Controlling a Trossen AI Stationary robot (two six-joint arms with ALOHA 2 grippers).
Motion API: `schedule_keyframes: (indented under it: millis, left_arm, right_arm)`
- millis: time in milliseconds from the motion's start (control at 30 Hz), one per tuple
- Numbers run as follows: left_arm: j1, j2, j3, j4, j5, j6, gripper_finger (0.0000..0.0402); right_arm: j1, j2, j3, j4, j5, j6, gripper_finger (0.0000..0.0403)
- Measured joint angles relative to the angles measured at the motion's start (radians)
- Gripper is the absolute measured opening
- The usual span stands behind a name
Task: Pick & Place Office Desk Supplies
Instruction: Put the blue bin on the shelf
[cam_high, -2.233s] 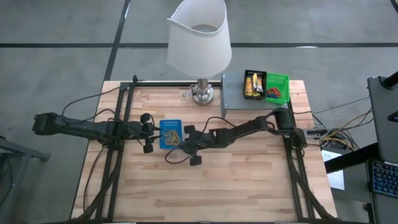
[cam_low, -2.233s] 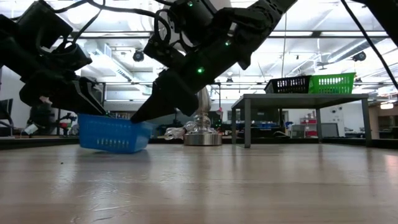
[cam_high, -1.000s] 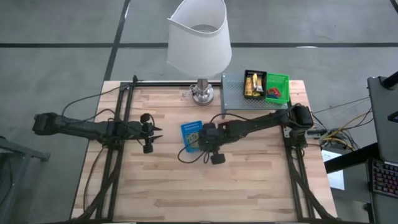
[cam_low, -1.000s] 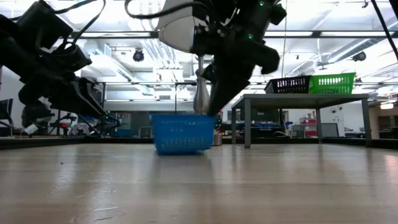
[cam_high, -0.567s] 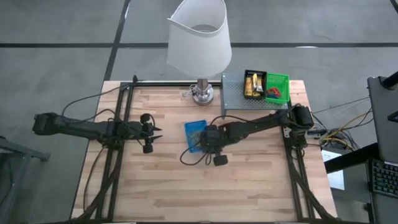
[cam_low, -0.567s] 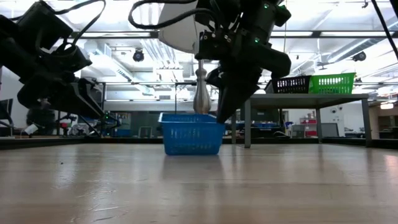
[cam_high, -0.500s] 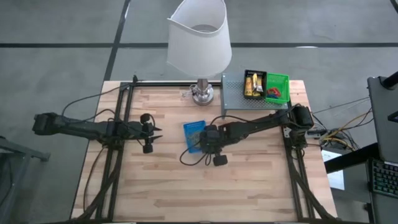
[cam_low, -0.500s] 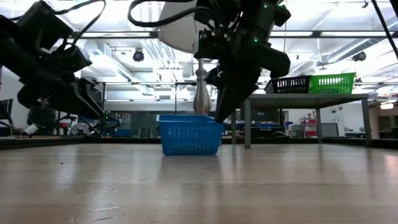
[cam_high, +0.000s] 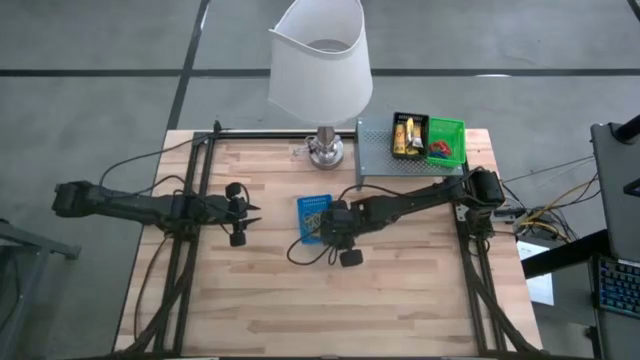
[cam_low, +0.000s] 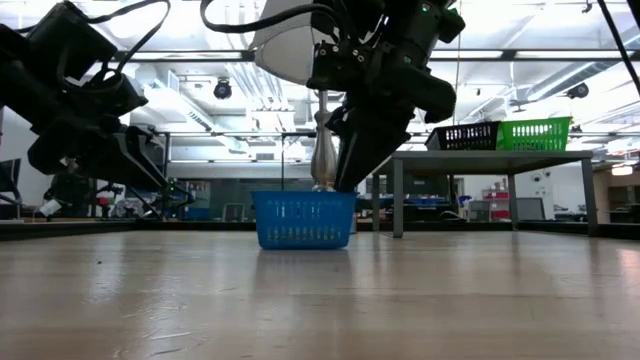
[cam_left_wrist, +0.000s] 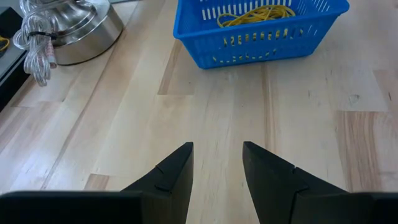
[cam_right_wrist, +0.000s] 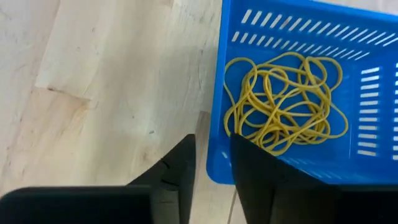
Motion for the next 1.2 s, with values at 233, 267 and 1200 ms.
schedule_keyframes:
  millis: [233, 267, 1200]
  left_arm:
    - [0.0, 0.0, 0.0, 0.0, 0.0, 0.0, 0.0143]
    - [0.0, 0.0, 0.0, 0.0, 0.0, 0.0, 0.0143]
    - [0.0, 0.0, 0.0, -0.007, 0.0, 0.0, 0.0143]
  right_arm:
    - [0.008, 0.0, 0.0, 0.05, 0.004, -0.004, 0.0123]
    - [0.01, 0.0, 0.0, 0.057, 0.004, -0.004, 0.0125]
    - [0.013, 0.042, -0.029, 0.135, 0.017, -0.064, 0.0071]
